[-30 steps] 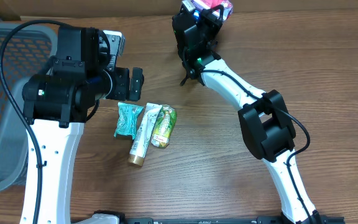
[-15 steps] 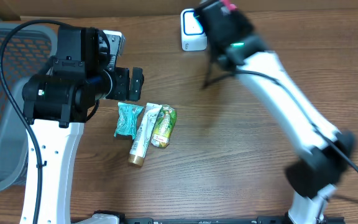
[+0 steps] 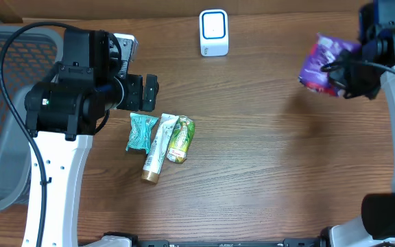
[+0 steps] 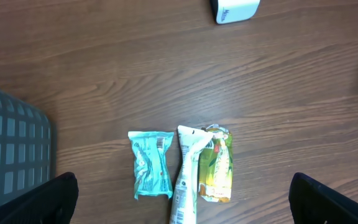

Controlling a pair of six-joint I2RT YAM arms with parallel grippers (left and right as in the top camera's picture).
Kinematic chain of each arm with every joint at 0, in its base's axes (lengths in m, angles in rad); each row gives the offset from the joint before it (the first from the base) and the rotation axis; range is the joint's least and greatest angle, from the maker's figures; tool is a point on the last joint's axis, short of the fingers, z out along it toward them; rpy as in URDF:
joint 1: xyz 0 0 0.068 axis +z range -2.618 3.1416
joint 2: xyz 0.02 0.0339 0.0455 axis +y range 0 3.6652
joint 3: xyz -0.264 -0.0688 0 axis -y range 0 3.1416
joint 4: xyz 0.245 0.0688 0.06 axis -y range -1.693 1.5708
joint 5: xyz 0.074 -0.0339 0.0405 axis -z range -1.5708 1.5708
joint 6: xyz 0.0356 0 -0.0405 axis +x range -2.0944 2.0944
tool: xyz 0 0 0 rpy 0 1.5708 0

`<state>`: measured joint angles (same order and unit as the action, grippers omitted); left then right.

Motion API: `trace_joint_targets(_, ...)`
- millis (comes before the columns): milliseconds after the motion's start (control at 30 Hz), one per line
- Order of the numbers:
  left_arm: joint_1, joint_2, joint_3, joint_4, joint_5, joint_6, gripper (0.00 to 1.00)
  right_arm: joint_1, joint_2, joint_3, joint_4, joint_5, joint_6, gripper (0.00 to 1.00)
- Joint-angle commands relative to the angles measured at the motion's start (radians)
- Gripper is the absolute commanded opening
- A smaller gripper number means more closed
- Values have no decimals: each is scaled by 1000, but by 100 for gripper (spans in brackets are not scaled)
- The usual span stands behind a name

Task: Scan the item barcode
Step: 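Carry the purple package right and lower it onto the table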

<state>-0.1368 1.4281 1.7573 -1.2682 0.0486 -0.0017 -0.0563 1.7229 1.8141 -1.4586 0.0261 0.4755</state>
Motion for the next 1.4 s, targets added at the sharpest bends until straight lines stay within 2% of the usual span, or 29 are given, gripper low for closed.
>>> trace_joint_targets(0, 5, 5, 18, 0, -7, -13, 99, -62, 7, -149, 89, -40, 161, 4)
trace_joint_targets(233, 5, 5, 18, 0, -7, -13, 100, -155, 7, -402, 331, -58, 214, 4)
trace_joint_targets(500, 5, 5, 19, 14, 21, -11, 100, -309, 7, -519, 434, -106, 235, 4)
trace_joint_targets(567, 5, 2, 22, 15, 9, 29, 100, -319, 7, -537, 465, -118, 235, 4)
trace_joint_targets(800, 35, 0, 135, -114, -277, -71, 100, -320, 7, -614, 562, -114, 236, 4)
trace_joint_targets(833, 51, 0, 156, -136, -287, -71, 100, -320, 7, -616, 564, -111, 235, 8)
trace_joint_targets(867, 66, 0, 172, -150, -288, -71, 99, -320, 7, -616, 563, -106, 235, 16)
trace_joint_targets(933, 109, 0, 196, -173, -288, -71, 100, -320, 7, -616, 565, -106, 231, 47)
trace_joint_targets(967, 144, 0, 200, -176, -284, -75, 100, -320, 7, -616, 565, -107, 228, 73)
trace_joint_targets(1000, 171, 0, 200, -178, -283, -84, 100, -320, 7, -615, 565, -108, 222, 80)
trace_joint_targets(1067, 235, 1, 200, -186, -279, -109, 100, -320, 7, -601, 561, -123, 175, 87)
trace_joint_targets(1233, 381, 3, 200, -186, -182, -110, 100, -314, -10, -512, 497, -190, 63, 91)
trace_joint_targets(1367, 428, 4, 200, -166, -176, -110, 99, -281, -48, -423, 416, -258, -34, 96)
